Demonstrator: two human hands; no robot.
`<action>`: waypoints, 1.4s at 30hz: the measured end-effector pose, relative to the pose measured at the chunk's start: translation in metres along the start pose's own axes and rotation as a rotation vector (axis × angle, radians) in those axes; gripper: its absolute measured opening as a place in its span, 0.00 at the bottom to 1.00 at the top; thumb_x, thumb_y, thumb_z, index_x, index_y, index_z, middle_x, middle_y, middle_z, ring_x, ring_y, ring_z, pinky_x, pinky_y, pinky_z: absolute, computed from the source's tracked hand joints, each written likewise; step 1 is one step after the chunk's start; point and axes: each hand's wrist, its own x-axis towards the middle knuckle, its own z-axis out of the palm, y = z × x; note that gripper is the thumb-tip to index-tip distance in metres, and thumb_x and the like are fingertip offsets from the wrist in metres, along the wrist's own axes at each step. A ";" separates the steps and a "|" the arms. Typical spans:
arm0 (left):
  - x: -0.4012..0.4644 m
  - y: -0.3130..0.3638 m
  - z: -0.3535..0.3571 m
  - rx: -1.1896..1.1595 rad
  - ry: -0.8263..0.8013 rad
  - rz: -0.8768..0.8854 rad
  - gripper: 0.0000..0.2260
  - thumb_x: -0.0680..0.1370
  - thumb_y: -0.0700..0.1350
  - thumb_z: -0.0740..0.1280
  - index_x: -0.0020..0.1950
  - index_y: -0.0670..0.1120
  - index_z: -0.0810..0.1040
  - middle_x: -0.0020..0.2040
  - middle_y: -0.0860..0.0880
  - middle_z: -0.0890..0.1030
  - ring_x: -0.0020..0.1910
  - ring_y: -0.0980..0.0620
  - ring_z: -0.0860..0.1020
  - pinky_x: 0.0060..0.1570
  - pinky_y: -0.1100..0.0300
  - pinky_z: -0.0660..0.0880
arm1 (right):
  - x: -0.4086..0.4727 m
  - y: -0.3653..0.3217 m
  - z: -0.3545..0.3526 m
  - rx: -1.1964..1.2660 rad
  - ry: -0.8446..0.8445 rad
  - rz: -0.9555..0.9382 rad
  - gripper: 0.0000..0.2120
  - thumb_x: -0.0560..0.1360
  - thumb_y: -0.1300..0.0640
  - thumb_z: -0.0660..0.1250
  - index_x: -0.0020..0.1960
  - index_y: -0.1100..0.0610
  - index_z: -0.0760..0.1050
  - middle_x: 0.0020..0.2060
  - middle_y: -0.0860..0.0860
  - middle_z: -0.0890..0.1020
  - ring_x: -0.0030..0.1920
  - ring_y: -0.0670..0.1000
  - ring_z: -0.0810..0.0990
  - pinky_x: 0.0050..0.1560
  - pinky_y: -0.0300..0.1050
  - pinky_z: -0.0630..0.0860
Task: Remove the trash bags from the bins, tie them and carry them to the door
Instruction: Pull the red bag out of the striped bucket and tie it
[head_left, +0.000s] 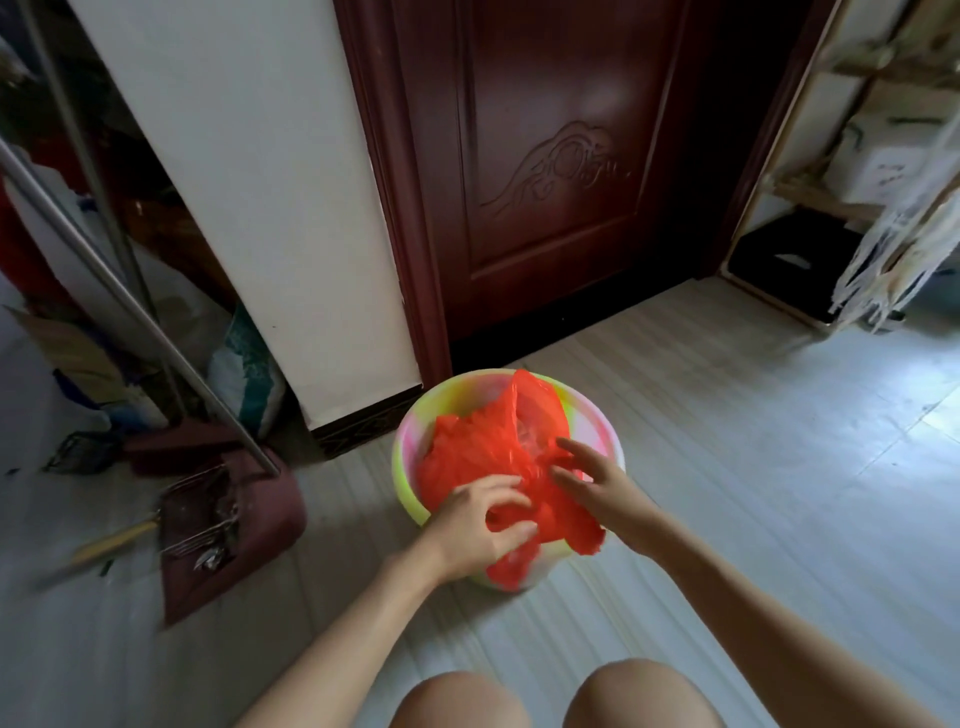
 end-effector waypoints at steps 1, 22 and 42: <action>-0.003 -0.002 0.005 0.024 -0.031 0.014 0.13 0.72 0.49 0.70 0.52 0.43 0.82 0.64 0.47 0.76 0.62 0.55 0.74 0.58 0.76 0.61 | -0.001 -0.001 0.003 0.029 -0.020 0.030 0.24 0.76 0.54 0.64 0.70 0.53 0.63 0.66 0.56 0.70 0.63 0.55 0.72 0.64 0.56 0.72; -0.011 -0.096 -0.004 0.575 -0.101 -0.398 0.60 0.50 0.75 0.19 0.76 0.46 0.44 0.77 0.46 0.40 0.76 0.49 0.40 0.72 0.41 0.45 | 0.013 0.001 0.033 -0.931 0.183 -0.373 0.12 0.67 0.69 0.61 0.49 0.63 0.77 0.38 0.59 0.79 0.37 0.61 0.80 0.30 0.48 0.75; 0.008 -0.085 0.014 -0.230 0.167 -0.597 0.29 0.78 0.49 0.63 0.75 0.47 0.54 0.67 0.44 0.74 0.63 0.43 0.74 0.57 0.57 0.71 | 0.026 -0.027 0.007 -0.416 0.498 -0.226 0.16 0.68 0.75 0.54 0.50 0.64 0.74 0.39 0.57 0.77 0.36 0.55 0.72 0.35 0.43 0.64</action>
